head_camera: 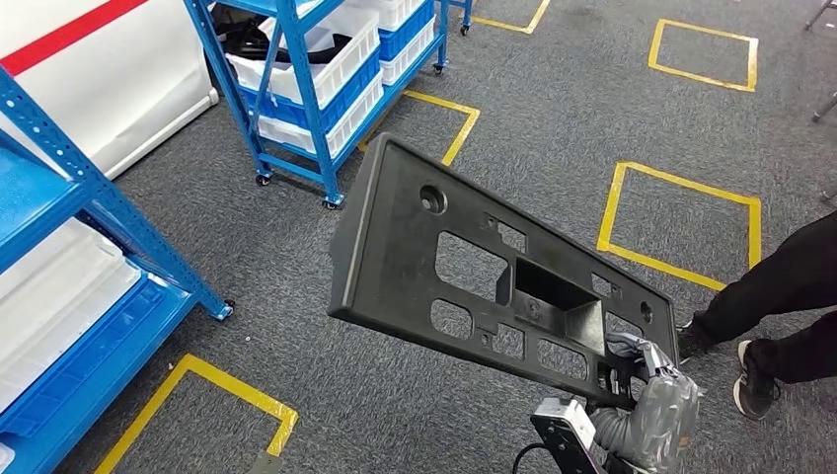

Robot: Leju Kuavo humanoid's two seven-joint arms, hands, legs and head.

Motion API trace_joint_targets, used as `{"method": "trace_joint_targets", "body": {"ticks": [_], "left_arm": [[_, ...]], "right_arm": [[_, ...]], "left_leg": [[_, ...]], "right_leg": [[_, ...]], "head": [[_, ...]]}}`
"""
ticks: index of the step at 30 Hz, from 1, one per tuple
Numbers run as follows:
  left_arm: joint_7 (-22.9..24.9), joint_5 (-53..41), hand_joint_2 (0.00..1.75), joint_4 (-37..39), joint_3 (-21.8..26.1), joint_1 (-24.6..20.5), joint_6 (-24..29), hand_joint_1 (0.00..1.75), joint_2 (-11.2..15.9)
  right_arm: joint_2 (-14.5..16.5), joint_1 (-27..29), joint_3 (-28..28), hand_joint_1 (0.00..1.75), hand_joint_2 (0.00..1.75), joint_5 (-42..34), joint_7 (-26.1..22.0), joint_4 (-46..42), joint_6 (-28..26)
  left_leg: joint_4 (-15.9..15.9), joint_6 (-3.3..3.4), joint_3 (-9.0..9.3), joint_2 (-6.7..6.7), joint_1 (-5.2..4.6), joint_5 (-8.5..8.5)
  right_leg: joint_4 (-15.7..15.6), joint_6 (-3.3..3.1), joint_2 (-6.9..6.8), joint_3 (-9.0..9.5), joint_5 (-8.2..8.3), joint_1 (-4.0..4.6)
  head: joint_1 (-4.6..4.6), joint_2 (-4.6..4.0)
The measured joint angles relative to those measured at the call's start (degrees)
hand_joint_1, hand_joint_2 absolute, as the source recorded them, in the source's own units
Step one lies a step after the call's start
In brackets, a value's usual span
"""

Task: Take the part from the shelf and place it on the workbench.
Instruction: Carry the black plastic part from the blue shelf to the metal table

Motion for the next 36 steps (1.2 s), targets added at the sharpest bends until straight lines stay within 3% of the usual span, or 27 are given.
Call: {"method": "trace_joint_targets", "body": {"ticks": [2, 3, 4, 5, 7, 9, 11, 13, 15, 17, 19, 20, 21, 22, 24, 26, 28, 29, 31, 33, 34, 35, 36], "left_arm": [[0.0, 0.0, 1.75, 0.0, 0.0, 0.1, 0.0, 0.00, 0.0], [0.0, 0.0, 1.75, 0.0, 0.0, 0.2, 0.0, 0.00, 0.0], [0.0, 0.0, 1.75, 0.0, 0.0, 0.3, 0.0, 0.00, 0.0], [0.0, 0.0, 1.75, 0.0, 0.0, 0.4, 0.0, 0.00, 0.0], [0.1, 0.1, 1.75, 0.0, 0.0, 0.3, 0.0, 0.00, 0.0], [0.0, 0.2, 1.75, 0.0, 0.1, 0.3, 0.0, 0.00, 0.1], [0.0, 0.2, 1.75, 0.0, 0.2, 0.2, 0.0, 0.00, 0.1], [0.0, 0.2, 1.75, 0.0, 0.2, 0.1, 0.0, 0.00, 0.1], [0.0, 0.1, 1.75, 0.0, 0.3, 0.1, 0.1, 0.00, 0.0], [0.0, 0.1, 1.75, 0.0, 0.3, 0.2, 0.1, 0.00, 0.0], [0.0, 0.1, 1.75, 0.0, 0.4, 0.3, 0.1, 0.00, 0.0], [0.0, 0.1, 1.75, 0.0, 0.4, 0.3, 0.1, 0.00, 0.0], [0.0, 0.1, 1.75, 0.0, 0.4, 0.3, 0.1, 0.00, 0.0], [0.1, 0.0, 1.75, 0.0, 0.4, 0.2, 0.1, 0.00, 0.0], [0.1, 0.0, 1.75, 0.0, 0.4, 0.2, 0.1, 0.00, 0.0], [0.1, 0.0, 1.75, 0.0, 0.4, 0.2, 0.1, 0.00, 0.0], [0.1, -0.1, 1.75, 0.0, 0.5, 0.1, 0.1, 0.00, 0.0], [0.1, -0.1, 1.75, 0.0, 0.5, 0.0, 0.2, 0.00, -0.1], [0.0, -0.1, 1.75, 0.0, 0.5, -0.1, 0.2, 0.00, -0.1], [-0.1, -0.1, 1.75, 0.0, 0.6, 0.0, 0.2, 0.00, -0.1], [-0.1, -0.1, 1.75, 0.0, 0.6, 0.1, 0.2, 0.00, -0.1], [-0.1, 0.0, 1.75, 0.0, 0.6, 0.2, 0.2, 0.00, -0.1], [-0.1, 0.0, 1.75, 0.0, 0.7, 0.3, 0.2, 0.00, -0.1]], "right_arm": [[0.3, 0.0, -0.2, 1.75, 1.75, -0.2, -0.2, -0.2, 0.0], [0.4, 0.1, -0.3, 1.75, 1.75, -0.3, -0.3, -0.2, 0.0], [0.4, 0.1, -0.4, 1.75, 1.75, -0.4, -0.4, -0.2, 0.0], [0.4, 0.2, -0.5, 1.75, 1.75, -0.5, -0.5, -0.2, 0.0], [0.5, 0.3, -0.7, 1.75, 1.75, -0.5, -0.6, -0.2, 0.0], [0.7, 0.3, -0.9, 1.75, 1.75, -0.6, -0.8, -0.3, 0.0], [0.8, 0.5, -1.1, 1.75, 1.75, -0.8, -1.0, -0.4, 0.0], [0.8, 0.9, -1.4, 1.75, 1.75, -1.1, -1.3, -0.6, 0.0], [0.8, 1.1, -1.8, 1.75, 1.75, -1.4, -1.6, -0.8, 0.0], [0.8, 1.1, -2.0, 1.75, 1.75, -1.8, -1.8, -0.9, 0.0], [0.8, 1.2, -2.2, 1.75, 1.75, -2.0, -1.9, -0.9, 0.0], [0.8, 1.3, -2.3, 1.75, 1.75, -2.0, -1.9, -0.9, 0.0], [0.8, 1.3, -2.4, 1.75, 1.75, -2.1, -1.9, -0.9, 0.0], [0.8, 1.3, -2.5, 1.75, 1.75, -2.1, -1.9, -0.9, 0.0], [0.8, 1.3, -2.5, 1.75, 1.75, -2.3, -1.9, -1.0, 0.0], [0.8, 1.3, -2.6, 1.75, 1.75, -2.5, -1.9, -1.1, 0.0], [0.9, 1.4, -2.7, 1.75, 1.75, -2.6, -1.9, -1.2, 0.0], [0.9, 1.6, -2.8, 1.75, 1.75, -2.6, -2.0, -1.3, 0.0], [1.1, 1.6, -2.9, 1.75, 1.75, -2.6, -2.0, -1.4, 0.0], [1.3, 1.6, -3.0, 1.75, 1.75, -2.8, -2.1, -1.5, 0.0], [1.4, 1.6, -3.1, 1.75, 1.75, -3.0, -2.2, -1.5, 0.0], [1.5, 1.7, -3.2, 1.75, 1.75, -3.4, -2.3, -1.5, 0.0], [1.6, 1.9, -3.3, 1.75, 1.75, -3.8, -2.6, -1.5, 0.0]], "left_leg": [[6.6, -0.22, -2.95, -2.17, 0.14, -3.65], [10.2, -0.30, -4.66, -2.47, 0.16, -5.11], [12.6, -0.37, -5.83, -2.57, 0.20, -5.62], [13.1, -0.42, -6.16, -2.59, 0.26, -5.04], [7.8, -0.41, -3.85, -3.06, 0.51, -1.13], [0.9, -0.28, -0.86, -5.10, 0.77, 1.70], [-1.6, 0.06, 0.13, -6.39, 0.72, 1.92], [-2.0, 0.79, 0.24, -5.54, 0.64, 2.20], [-2.6, 1.58, 0.39, -4.42, 0.73, 2.63], [-2.9, 1.97, 0.46, -3.21, 0.62, 2.73], [-2.8, 2.16, 0.47, -1.82, 0.39, 2.58], [-2.8, 2.19, 0.52, -1.13, 0.30, 2.46], [-2.7, 2.18, 0.64, -0.45, 0.24, 2.30], [-2.7, 2.10, 0.84, 0.15, 0.20, 2.11], [-2.7, 1.81, 1.31, 1.24, 0.06, 1.69], [-2.7, 1.38, 1.57, 2.27, -0.14, 1.42], [-2.9, 0.92, 1.84, 3.51, -0.26, 1.24], [-2.7, 0.68, 1.98, 3.45, -0.19, 0.94], [-0.1, 0.27, 1.02, 1.38, -0.04, -1.03], [6.6, 0.04, -2.21, -1.39, 0.13, -4.40], [10.1, -0.06, -4.07, -1.98, 0.16, -5.65], [12.4, -0.16, -5.42, -2.30, 0.20, -5.94], [12.8, -0.22, -5.93, -2.48, 0.27, -5.11]], "right_leg": [[-0.1, -0.41, 0.96, 0.05, 0.14, -0.13], [-0.1, -0.48, 1.52, 0.01, 0.14, -0.12], [0.0, -0.50, 2.14, -0.01, 0.12, -0.11], [0.1, -0.49, 2.78, -0.01, 0.11, -0.12], [0.4, -0.36, 4.14, 0.03, 0.02, -0.20], [0.9, 0.07, 5.37, -0.22, -0.17, -0.17], [1.3, 0.75, 6.28, -0.74, -0.13, -0.21], [1.2, 1.46, 6.92, -1.14, 0.07, -0.45], [3.0, 1.99, 5.28, -2.13, -1.19, -0.44], [8.9, 2.36, 2.64, -4.87, -4.45, -0.38], [15.3, 2.62, 1.76, -7.92, -6.80, -0.53], [16.3, 2.65, 1.60, -8.36, -6.60, -0.60], [15.0, 2.59, 1.41, -7.68, -5.37, -0.63], [11.7, 2.42, 0.94, -5.89, -3.43, -0.61], [4.2, 1.89, -1.44, -1.90, -0.85, -0.05], [1.0, 1.36, -2.98, -0.40, -0.67, 0.68], [0.6, 0.88, -1.99, -0.50, -0.64, 0.86], [0.3, 0.61, -1.34, -0.33, -0.50, 0.72], [-0.3, -0.01, -0.12, 0.13, -0.17, 0.29], [-0.4, -0.42, 1.11, 0.29, -0.12, 0.14], [-0.3, -0.55, 1.83, 0.27, -0.16, 0.13], [-0.1, -0.60, 2.62, 0.27, -0.22, 0.15], [0.0, -0.59, 3.44, 0.27, -0.30, 0.14]], "head": [[0.00, 0.00], [0.01, 0.01], [0.01, 0.01], [0.01, 0.01], [0.00, 0.01], [0.02, 0.00], [0.02, 0.00], [0.01, 0.01], [0.10, 0.01], [0.18, 0.00], [0.17, -0.01], [0.16, -0.01], [0.17, -0.01], [0.16, -0.01], [0.19, -0.01], [0.17, 0.01], [0.12, 0.01], [0.14, 0.01], [0.10, 0.00], [0.07, 0.01], [0.08, 0.01], [0.08, 0.01], [0.08, 0.01]]}}
